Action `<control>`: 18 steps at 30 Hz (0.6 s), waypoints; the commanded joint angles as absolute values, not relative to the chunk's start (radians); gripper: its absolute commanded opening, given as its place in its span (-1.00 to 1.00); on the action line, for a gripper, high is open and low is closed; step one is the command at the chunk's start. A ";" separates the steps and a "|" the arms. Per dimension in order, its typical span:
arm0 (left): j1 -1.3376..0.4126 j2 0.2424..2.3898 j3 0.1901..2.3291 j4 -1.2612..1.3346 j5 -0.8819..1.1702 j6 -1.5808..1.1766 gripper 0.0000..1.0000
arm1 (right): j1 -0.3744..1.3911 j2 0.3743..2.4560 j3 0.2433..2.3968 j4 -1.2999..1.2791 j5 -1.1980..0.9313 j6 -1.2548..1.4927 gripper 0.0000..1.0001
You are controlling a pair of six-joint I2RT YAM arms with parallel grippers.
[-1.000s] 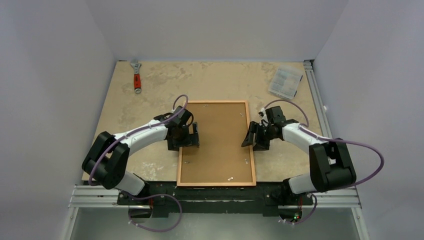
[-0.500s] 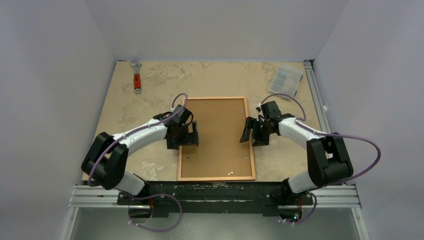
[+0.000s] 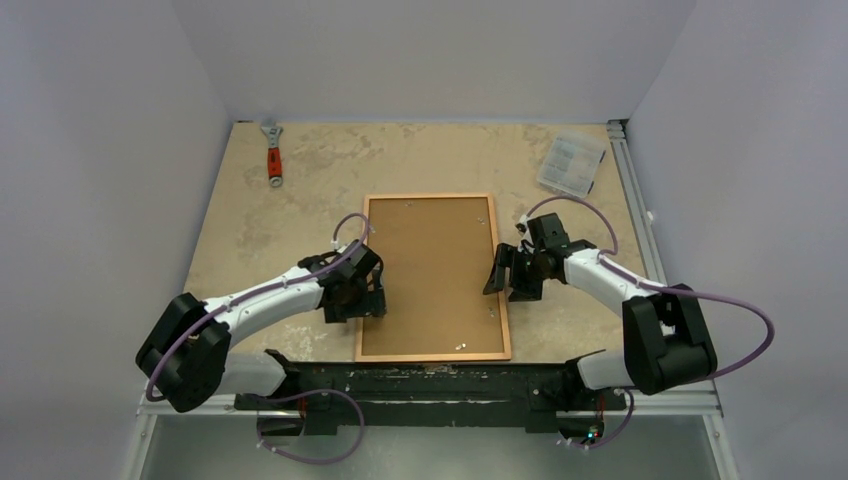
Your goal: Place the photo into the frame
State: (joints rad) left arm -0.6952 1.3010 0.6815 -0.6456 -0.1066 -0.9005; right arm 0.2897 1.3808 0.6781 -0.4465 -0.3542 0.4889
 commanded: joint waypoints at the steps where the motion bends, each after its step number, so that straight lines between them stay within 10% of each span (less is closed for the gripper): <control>1: -0.700 1.288 0.683 -0.648 -0.146 -0.912 0.63 | 0.294 1.406 0.641 -0.459 -0.336 0.471 0.38; 6: -0.706 1.328 0.697 -0.647 -0.154 -0.902 0.53 | 0.294 1.411 0.641 -0.453 -0.332 0.469 0.38; 13: -0.722 1.336 0.699 -0.661 -0.157 -0.889 -0.47 | 0.294 1.420 0.634 -0.443 -0.332 0.468 0.37; 18: -0.724 1.314 0.683 -0.666 -0.156 -0.896 -0.82 | 0.294 1.430 0.636 -0.440 -0.335 0.468 0.36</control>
